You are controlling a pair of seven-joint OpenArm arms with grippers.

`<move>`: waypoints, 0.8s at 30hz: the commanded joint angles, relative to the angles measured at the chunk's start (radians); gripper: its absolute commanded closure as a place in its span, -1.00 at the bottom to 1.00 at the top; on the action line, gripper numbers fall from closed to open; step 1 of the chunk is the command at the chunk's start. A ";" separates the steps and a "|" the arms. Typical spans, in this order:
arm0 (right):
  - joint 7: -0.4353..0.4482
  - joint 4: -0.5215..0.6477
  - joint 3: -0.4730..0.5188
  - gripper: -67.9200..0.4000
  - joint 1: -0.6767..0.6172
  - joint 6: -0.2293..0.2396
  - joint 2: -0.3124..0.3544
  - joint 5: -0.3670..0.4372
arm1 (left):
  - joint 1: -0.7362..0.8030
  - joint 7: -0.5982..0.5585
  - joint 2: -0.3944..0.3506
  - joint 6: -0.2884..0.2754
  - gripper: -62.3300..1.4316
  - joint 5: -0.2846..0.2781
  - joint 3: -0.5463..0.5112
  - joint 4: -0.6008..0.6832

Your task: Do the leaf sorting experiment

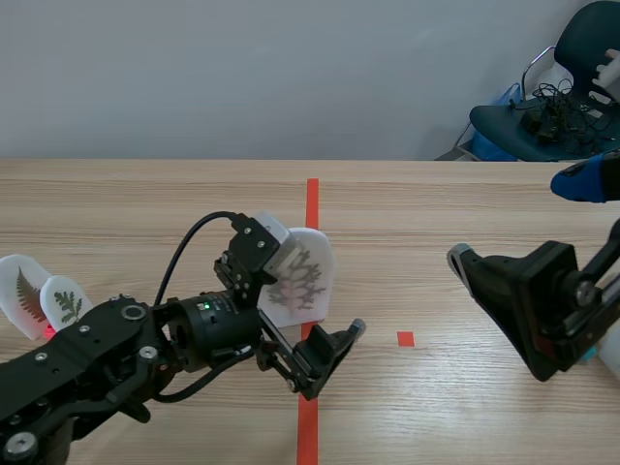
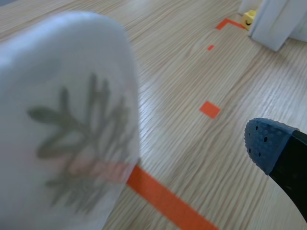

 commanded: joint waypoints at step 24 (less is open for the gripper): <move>0.006 -0.001 0.010 -1.00 0.011 -0.004 0.002 0.002 | 0.016 0.072 -0.063 0.117 0.67 -0.071 -0.045 0.137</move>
